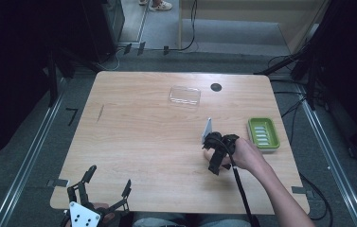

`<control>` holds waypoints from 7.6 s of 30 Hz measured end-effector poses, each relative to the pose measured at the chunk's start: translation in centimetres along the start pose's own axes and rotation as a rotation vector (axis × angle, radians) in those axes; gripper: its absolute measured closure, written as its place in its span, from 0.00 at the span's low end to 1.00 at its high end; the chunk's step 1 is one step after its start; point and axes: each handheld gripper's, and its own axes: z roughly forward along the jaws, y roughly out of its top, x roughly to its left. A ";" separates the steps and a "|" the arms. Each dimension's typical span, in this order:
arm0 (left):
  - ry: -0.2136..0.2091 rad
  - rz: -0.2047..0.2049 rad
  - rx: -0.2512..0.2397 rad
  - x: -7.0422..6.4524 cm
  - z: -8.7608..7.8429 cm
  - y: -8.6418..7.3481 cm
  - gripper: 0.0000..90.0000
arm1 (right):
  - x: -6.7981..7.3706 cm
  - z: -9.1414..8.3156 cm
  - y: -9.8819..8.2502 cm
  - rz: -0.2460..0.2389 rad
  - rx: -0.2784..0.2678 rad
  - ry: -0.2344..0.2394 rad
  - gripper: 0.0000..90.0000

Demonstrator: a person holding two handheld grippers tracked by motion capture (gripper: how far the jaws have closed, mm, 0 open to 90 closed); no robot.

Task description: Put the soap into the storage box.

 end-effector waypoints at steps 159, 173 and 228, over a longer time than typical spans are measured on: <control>0.004 -0.001 0.000 0.0 0.0 0.0 0.11 | -6.2 -2.6 -3.8 0.148 -0.019 0.034 0.38; 0.004 0.000 0.000 0.0 0.0 0.0 0.11 | -7.6 -3.3 -5.2 0.193 -0.022 0.018 0.38; -0.003 0.009 0.001 -0.1 0.0 0.0 0.11 | -14.5 -2.6 -8.6 0.417 -0.022 0.056 0.38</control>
